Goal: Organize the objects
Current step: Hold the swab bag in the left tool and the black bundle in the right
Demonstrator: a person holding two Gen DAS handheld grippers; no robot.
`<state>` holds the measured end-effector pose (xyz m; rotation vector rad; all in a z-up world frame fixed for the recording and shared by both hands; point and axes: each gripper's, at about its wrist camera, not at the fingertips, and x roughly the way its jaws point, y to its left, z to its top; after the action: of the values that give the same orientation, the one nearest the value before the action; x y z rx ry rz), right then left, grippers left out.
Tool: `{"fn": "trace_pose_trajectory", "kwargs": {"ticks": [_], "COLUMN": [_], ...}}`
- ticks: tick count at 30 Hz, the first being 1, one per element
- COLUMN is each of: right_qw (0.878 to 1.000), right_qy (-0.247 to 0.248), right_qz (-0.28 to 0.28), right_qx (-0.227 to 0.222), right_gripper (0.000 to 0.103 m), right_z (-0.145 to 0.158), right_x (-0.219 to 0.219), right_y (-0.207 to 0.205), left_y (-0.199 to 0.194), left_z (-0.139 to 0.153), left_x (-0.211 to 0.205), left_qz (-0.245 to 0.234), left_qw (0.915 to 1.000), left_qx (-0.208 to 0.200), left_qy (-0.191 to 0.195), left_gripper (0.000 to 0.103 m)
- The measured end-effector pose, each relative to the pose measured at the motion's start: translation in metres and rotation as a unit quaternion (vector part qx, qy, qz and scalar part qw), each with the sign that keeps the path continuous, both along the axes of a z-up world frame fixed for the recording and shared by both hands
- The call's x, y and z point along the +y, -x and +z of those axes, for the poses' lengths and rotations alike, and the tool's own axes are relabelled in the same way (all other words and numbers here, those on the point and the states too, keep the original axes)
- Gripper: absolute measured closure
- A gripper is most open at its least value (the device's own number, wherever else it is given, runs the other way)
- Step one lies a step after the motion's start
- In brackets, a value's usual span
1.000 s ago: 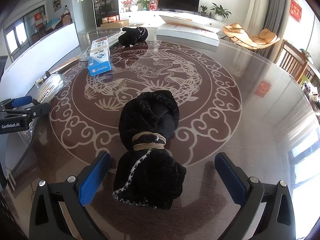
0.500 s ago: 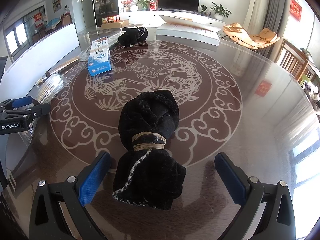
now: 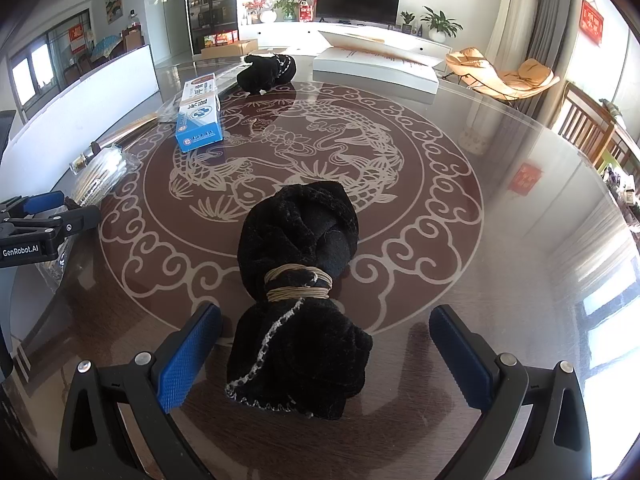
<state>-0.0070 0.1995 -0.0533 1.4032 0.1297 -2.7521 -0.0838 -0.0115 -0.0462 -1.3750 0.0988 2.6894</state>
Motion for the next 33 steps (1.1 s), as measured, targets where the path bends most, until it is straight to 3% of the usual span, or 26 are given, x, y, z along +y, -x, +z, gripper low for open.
{"fn": "trace_pose_trajectory", "kwargs": {"ticks": [33], "right_qw": [1.000], "right_qy": [0.006], "right_qz": [-0.001], "right_qx": [-0.003], "right_gripper": [0.000], "right_z": [-0.0005], "right_x": [0.0006], "right_y": [0.0002], "left_y": [0.0003], "left_z": [-0.0003], "left_x": [-0.0001], "left_qz": [0.000], "left_qw": [1.0000], "left_qx": [0.000], "left_qy": [0.000], "left_gripper": [0.000]}}
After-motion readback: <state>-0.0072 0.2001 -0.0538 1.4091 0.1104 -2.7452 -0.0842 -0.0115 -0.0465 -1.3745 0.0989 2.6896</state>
